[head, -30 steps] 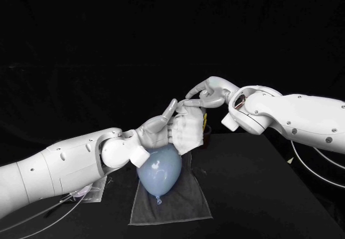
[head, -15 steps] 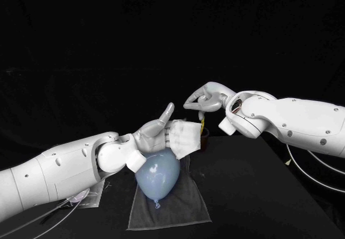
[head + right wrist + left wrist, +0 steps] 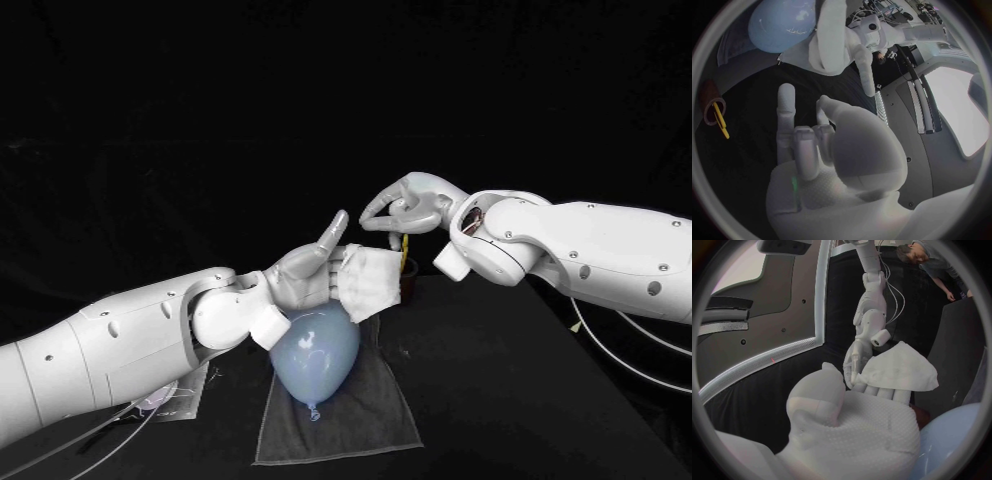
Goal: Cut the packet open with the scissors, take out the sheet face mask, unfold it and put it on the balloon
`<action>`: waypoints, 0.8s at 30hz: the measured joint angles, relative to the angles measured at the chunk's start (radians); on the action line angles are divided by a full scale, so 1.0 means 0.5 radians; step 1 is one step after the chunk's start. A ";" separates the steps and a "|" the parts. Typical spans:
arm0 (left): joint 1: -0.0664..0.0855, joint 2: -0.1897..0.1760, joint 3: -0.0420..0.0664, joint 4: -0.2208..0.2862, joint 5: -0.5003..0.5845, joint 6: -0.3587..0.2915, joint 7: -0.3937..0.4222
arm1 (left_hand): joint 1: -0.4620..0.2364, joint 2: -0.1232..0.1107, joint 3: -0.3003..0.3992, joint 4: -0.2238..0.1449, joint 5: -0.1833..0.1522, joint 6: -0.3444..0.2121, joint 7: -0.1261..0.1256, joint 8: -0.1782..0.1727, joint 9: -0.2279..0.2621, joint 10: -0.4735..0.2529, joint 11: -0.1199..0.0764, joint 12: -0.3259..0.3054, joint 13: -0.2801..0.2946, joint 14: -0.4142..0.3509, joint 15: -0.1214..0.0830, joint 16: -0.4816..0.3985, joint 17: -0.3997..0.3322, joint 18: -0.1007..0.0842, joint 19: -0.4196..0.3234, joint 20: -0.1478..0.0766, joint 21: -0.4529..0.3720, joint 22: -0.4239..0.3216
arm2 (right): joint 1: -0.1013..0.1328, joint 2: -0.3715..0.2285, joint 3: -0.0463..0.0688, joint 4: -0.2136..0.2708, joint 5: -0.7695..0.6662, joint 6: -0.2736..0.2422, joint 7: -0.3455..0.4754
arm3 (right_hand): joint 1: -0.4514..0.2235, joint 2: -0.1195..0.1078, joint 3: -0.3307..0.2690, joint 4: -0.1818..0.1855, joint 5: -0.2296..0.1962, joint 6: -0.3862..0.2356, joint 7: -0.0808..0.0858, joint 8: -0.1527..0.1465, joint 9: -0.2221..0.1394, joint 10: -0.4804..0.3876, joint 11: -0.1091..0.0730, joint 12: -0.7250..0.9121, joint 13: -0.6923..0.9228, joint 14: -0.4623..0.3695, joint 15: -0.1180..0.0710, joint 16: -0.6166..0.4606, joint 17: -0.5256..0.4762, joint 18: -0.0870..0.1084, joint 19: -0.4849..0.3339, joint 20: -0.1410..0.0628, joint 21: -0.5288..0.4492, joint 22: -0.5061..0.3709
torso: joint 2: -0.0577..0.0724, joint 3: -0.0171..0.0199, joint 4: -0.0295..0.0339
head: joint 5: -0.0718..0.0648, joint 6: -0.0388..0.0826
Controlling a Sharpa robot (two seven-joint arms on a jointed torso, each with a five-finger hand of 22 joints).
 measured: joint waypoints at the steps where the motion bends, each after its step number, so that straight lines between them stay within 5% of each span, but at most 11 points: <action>1: 0.000 -0.001 0.000 0.000 -0.004 0.000 0.000 | 0.006 -0.001 0.000 0.000 0.000 0.000 0.000 0.000 0.001 0.004 -0.004 0.000 0.000 0.008 -0.001 0.000 0.000 0.000 0.000 0.000 0.000 0.000 | 0.000 -0.003 0.000 -0.004 0.015 0.000 0.007 | -0.014 -0.010 0.007 -0.005 0.000 -0.040 0.004 0.071 0.001 -0.005 -0.004 -0.017 0.000 0.000 0.000 0.000 0.000 0.000 -0.002 -0.002 0.000 0.000 | 0.000 -0.0002 0.000 | 0.000 0.000; 2: 0.000 -0.002 0.000 0.000 -0.008 0.000 -0.001 | 0.035 0.001 0.000 0.000 0.000 0.000 0.000 0.000 0.004 0.015 -0.015 0.000 0.000 0.020 0.000 0.000 0.003 0.000 0.000 0.000 0.000 0.000 | 0.000 -0.005 0.000 -0.012 0.030 0.000 0.012 | -0.035 -0.027 0.014 -0.009 0.009 -0.115 0.029 0.117 0.074 -0.024 0.015 -0.036 0.001 0.000 0.000 0.000 0.000 0.000 -0.005 -0.005 0.000 0.003 | 0.000 0.0000 0.000 | 0.000 0.000; 4: 0.000 -0.006 0.000 0.000 -0.016 0.000 -0.003 | 0.095 0.004 0.000 0.000 0.000 0.001 -0.001 0.008 0.013 0.084 -0.036 0.003 0.004 0.060 -0.015 0.013 0.011 0.000 0.053 -0.001 0.000 0.003 | 0.000 -0.010 0.000 -0.043 0.060 0.001 0.015 | -0.129 -0.057 -0.045 0.033 0.014 -0.189 0.074 0.117 0.150 -0.070 0.058 -0.073 0.001 0.002 0.014 0.000 -0.001 0.000 -0.011 0.001 -0.002 0.003 | 0.000 0.0000 0.000 | -0.001 -0.001; 8: 0.000 -0.021 0.000 0.002 -0.038 0.006 -0.007 | 0.317 0.003 0.012 -0.033 0.000 0.040 0.001 0.043 0.031 0.285 -0.051 0.046 0.020 0.173 -0.043 0.061 0.029 0.040 0.204 -0.007 0.033 0.018 | -0.001 -0.013 -0.003 -0.115 0.106 0.017 -0.001 | -0.302 -0.118 -0.187 0.180 0.007 -0.278 0.152 0.036 0.125 -0.182 0.122 -0.159 0.001 -0.003 0.086 -0.001 -0.004 -0.002 -0.051 0.042 -0.035 -0.005 | 0.000 0.0000 0.000 | -0.002 -0.002; 11: 0.000 -0.032 0.000 0.007 -0.055 0.008 -0.010 | 0.462 0.008 0.013 -0.036 0.000 0.067 0.001 0.063 0.045 0.322 -0.050 0.045 0.017 0.192 -0.049 0.062 0.032 0.048 0.248 -0.010 0.039 0.015 | -0.015 -0.021 -0.008 -0.153 0.142 0.035 -0.030 | -0.330 -0.115 -0.261 0.295 0.007 -0.343 0.189 -0.007 0.111 -0.476 0.159 -0.416 -0.274 -0.179 0.127 -0.065 -0.159 -0.004 -0.118 0.094 -0.124 -0.049 | 0.001 0.0000 0.000 | -0.002 -0.008; 14: 0.000 -0.040 -0.001 0.012 -0.067 0.007 -0.011 | 0.565 0.020 0.000 -0.022 0.000 0.094 0.008 0.082 0.059 0.302 -0.068 0.015 0.011 0.190 -0.049 0.040 0.029 0.049 0.263 -0.018 0.039 0.010 | -0.039 -0.039 -0.016 -0.166 0.187 0.044 -0.055 | -0.314 -0.103 -0.337 0.371 0.016 -0.391 0.211 -0.010 0.110 -0.973 0.192 -0.928 -0.861 -0.606 0.155 -0.312 -0.778 -0.006 -0.235 0.139 -0.293 -0.153 | 0.001 0.0002 0.000 | -0.003 -0.022; 17: 0.000 -0.048 -0.001 0.015 -0.073 -0.002 -0.007 | 0.705 0.036 0.000 -0.046 0.000 0.097 0.010 0.094 0.069 0.249 -0.085 0.014 0.011 0.112 -0.042 -0.011 0.009 0.050 0.286 -0.020 0.039 0.010 | -0.063 -0.067 -0.019 -0.155 0.232 0.038 -0.062 | -0.213 -0.110 -0.373 0.407 0.065 -0.420 0.226 0.002 0.110 -1.081 0.193 -1.183 -1.140 -0.937 0.177 -0.640 -1.322 -0.014 -0.278 0.168 -0.464 -0.284 | 0.001 0.0002 0.000 | -0.006 -0.035; 24: 0.000 -0.065 0.000 0.022 -0.051 -0.078 0.041 | 0.928 0.067 0.072 -0.122 0.000 0.100 0.014 0.110 0.074 0.224 -0.089 0.014 0.011 0.073 -0.024 -0.055 -0.006 0.049 0.286 -0.012 0.007 0.007 | -0.146 -0.163 -0.025 -0.040 0.309 -0.049 -0.019 | -0.094 -0.119 -0.376 0.375 0.134 -0.416 0.222 0.041 0.103 -1.026 0.184 -1.279 -1.306 -0.952 0.153 -0.762 -1.442 0.015 -0.210 0.168 -0.559 -0.385 | 0.003 0.0010 -0.001 | -0.002 -0.079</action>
